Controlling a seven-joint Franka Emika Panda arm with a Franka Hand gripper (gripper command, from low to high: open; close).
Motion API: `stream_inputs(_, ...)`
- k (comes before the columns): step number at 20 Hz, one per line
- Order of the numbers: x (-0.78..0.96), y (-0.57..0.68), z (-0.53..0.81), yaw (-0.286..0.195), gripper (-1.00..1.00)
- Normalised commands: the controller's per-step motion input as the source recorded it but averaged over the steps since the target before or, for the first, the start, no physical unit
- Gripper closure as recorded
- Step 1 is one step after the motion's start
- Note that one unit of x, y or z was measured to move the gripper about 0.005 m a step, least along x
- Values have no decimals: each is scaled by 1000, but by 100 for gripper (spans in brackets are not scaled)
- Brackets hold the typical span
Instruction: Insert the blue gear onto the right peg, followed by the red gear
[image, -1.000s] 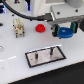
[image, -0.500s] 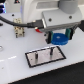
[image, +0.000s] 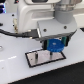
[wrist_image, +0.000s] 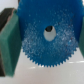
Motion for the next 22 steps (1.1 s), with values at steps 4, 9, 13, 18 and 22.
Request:
stream_inputs(4,77,-29,-90,0,100)
stream_inputs(9,39,11,-55,0,100)
stream_inputs(13,263,6,-158,0,100)
stream_inputs(18,267,3,-206,0,100)
stream_inputs(22,222,-8,-276,0,100)
